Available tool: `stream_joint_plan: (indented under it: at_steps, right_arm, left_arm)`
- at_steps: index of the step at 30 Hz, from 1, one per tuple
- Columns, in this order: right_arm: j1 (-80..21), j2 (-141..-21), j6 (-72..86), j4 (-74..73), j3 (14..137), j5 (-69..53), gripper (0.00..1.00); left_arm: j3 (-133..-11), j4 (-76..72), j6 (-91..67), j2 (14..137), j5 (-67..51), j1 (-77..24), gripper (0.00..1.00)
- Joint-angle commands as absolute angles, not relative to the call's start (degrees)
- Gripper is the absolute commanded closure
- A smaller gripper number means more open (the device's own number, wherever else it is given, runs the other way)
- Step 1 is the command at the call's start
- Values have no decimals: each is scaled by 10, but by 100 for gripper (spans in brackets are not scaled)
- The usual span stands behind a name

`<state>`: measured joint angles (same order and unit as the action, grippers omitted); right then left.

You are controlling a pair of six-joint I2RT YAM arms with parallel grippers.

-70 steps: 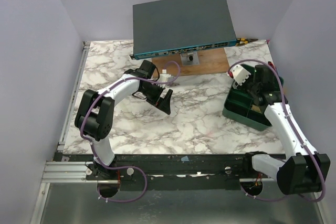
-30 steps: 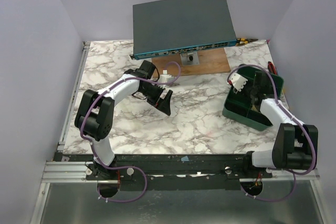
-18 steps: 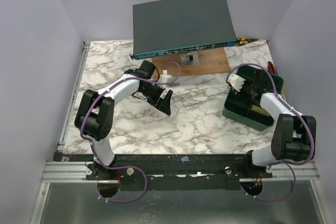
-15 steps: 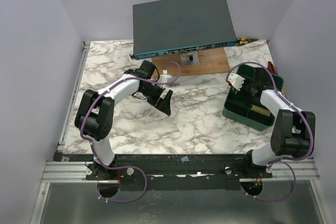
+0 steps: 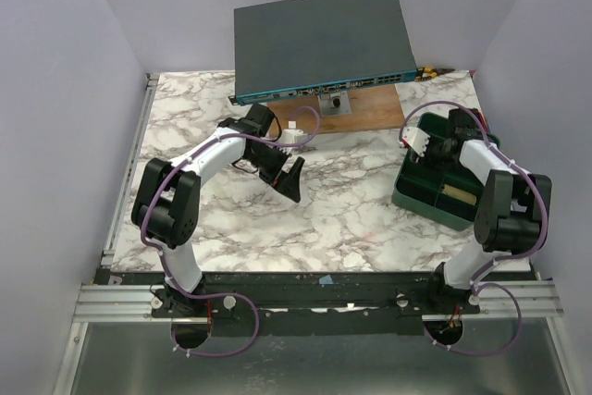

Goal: Roll the underwear
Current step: Place the underwear in the storage box.

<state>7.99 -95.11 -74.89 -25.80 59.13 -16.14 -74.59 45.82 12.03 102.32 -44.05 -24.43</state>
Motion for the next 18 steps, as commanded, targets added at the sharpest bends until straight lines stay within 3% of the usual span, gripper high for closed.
stream_joint_plan:
  at_steps: [1, 9, 18]
  right_arm:
    - [86, -1003, -761, -306, 576, -171, 94]
    - [85, -1046, -756, -310, 571, -168, 90]
    - [87, -1091, -748, -332, 578, -157, 83]
  left_arm:
    - [-775, 481, 152, 1019, -460, -241, 1]
    - [-802, 504, 161, 1012, -464, -242, 1]
    - [-753, 466, 181, 956, -421, -247, 1]
